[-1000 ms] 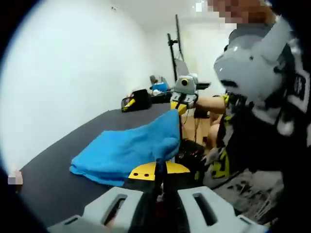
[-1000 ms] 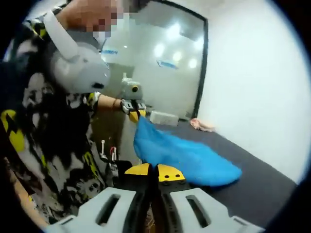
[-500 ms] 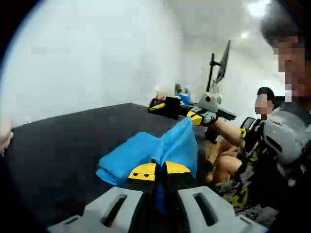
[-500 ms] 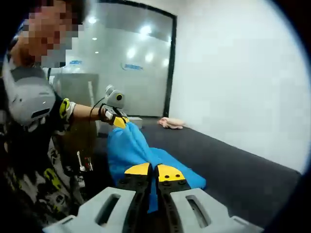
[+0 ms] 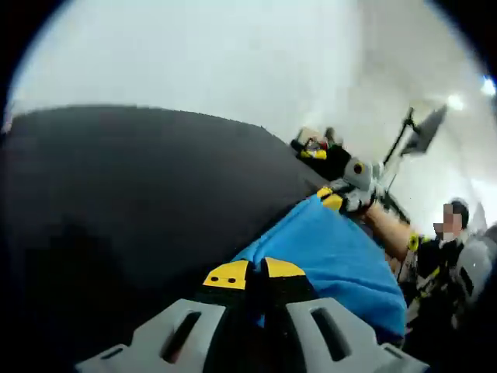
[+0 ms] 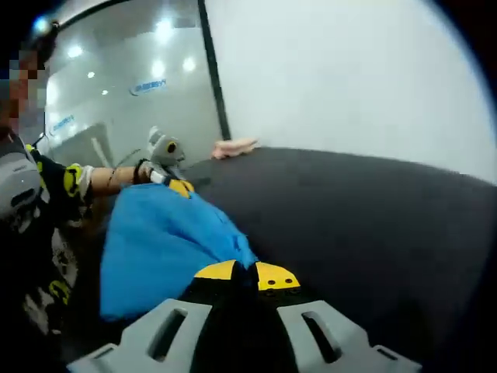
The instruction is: Spread out the cloth and fold it
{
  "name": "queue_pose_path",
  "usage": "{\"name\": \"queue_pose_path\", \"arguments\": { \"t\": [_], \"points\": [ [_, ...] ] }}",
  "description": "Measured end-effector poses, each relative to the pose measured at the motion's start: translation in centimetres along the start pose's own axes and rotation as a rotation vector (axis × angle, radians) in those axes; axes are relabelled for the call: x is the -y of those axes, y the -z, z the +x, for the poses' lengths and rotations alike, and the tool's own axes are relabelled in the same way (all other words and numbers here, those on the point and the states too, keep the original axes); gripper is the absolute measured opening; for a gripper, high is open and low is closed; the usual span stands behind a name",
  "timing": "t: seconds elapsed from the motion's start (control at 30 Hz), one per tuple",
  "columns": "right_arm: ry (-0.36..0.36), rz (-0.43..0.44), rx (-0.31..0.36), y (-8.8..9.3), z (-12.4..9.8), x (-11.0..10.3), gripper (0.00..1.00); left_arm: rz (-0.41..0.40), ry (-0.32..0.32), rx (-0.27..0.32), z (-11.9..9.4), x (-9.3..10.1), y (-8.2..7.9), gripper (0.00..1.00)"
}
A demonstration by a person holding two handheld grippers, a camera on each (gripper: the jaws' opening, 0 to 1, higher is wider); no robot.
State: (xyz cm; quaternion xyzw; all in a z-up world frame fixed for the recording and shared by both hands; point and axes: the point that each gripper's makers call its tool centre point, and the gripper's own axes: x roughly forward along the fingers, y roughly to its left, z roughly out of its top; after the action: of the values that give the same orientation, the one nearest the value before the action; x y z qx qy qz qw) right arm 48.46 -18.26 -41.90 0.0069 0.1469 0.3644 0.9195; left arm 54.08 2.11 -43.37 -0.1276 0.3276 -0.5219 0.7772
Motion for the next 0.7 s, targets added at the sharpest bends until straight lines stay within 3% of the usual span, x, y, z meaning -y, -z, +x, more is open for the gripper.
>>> {"name": "queue_pose_path", "arguments": {
  "t": [0.07,0.13,0.17,0.2,0.27,0.3,0.33,0.43,0.47,0.53,0.63,0.7],
  "points": [
    [0.029,-0.027,0.023,-0.4,-0.5,0.4,0.26,0.066,-0.033,0.037,-0.4,0.0,-0.4,0.05],
    [0.003,0.005,0.039,-1.0,-1.0,-0.1,0.24,0.090,-0.029,0.090,-1.1,0.1,-1.3,0.08],
    [0.008,0.017,0.052,-1.3,-1.4,-0.1,0.24,0.082,-0.055,0.142,-2.0,-0.1,-2.4,0.09],
    [0.018,0.019,0.090,-2.1,-2.0,-0.2,0.24,0.041,-0.084,0.192,-3.1,-0.7,-3.5,0.09],
    [0.043,0.027,0.167,-3.8,-3.4,-0.2,0.24,0.034,-0.096,0.219,-4.4,0.2,-4.0,0.08],
    [0.048,0.015,0.197,-4.5,-3.9,-0.3,0.24,0.074,-0.095,0.223,-4.8,0.8,-4.2,0.08],
    [0.054,-0.009,0.219,-5.2,-4.4,-0.1,0.24,0.165,-0.098,0.229,-4.7,1.9,-4.6,0.08],
    [-0.003,-0.095,0.189,-5.5,-3.7,-0.7,0.24,0.368,-0.060,0.134,-2.8,4.6,-3.8,0.09],
    [-0.087,-0.112,0.152,-4.9,-2.8,-1.9,0.24,0.387,-0.036,0.101,-2.1,4.9,-3.3,0.09],
    [-0.180,-0.127,0.069,-3.7,-1.2,-3.7,0.22,0.454,-0.004,0.003,-0.7,4.6,-1.4,0.12],
    [-0.114,-0.267,-0.078,-1.5,1.4,-2.9,0.05,0.420,-0.060,-0.073,0.4,2.2,0.1,0.12],
    [-0.106,-0.279,-0.089,-1.7,2.5,-2.4,0.01,0.385,-0.064,-0.028,0.5,2.0,-1.1,0.09]
  ]
}}
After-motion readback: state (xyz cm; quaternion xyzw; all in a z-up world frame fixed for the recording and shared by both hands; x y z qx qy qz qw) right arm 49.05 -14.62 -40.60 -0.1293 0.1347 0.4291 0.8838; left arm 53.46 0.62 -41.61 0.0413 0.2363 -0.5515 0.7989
